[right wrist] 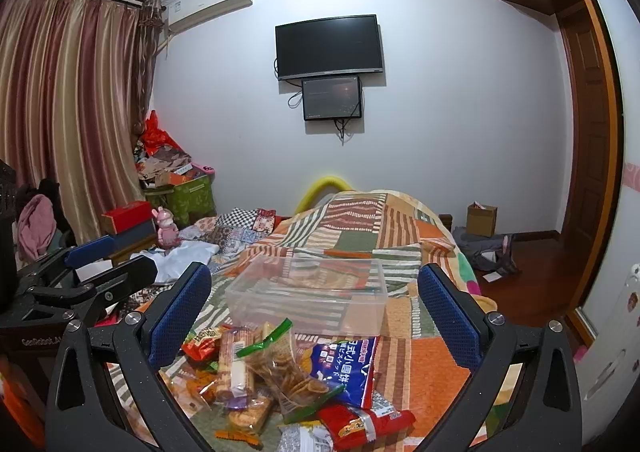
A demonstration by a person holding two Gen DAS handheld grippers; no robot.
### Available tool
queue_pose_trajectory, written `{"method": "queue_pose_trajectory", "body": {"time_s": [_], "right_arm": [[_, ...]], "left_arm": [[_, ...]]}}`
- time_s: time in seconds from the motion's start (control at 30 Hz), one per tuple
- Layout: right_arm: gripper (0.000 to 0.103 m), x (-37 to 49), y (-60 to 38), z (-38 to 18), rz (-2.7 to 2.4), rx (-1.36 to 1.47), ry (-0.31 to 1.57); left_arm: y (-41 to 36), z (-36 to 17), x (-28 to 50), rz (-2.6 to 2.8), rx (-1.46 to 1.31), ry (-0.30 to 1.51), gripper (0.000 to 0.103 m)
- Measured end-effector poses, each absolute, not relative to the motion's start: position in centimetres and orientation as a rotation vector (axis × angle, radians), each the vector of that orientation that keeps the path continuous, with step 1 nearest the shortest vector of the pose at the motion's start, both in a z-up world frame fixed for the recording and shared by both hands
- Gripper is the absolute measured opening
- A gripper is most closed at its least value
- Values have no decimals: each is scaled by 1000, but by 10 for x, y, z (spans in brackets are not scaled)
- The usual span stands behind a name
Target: Organize snacks
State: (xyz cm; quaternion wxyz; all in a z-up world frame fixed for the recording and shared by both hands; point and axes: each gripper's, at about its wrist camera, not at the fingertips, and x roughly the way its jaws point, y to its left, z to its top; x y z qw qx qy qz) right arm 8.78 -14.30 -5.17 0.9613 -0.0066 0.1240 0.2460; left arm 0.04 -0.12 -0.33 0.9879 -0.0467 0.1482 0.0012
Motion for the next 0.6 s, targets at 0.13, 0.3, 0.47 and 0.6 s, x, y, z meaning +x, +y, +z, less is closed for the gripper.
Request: {"method": "queue_pose_trajectory", "body": {"time_s": [0.13, 0.3, 0.47, 0.6], "right_arm": [[103, 88, -143, -52, 499, -13, 252], [103, 87, -143, -51, 499, -12, 253], [103, 86, -143, -50, 502, -14, 253], [103, 86, -143, -49, 503, -14, 253]], "left_arm": [[3, 0, -1, 2, -93, 296, 103], [3, 0, -1, 3, -96, 298, 103], [3, -2, -1, 2, -99, 297, 103], [4, -3, -1, -1, -101, 299, 103]]}}
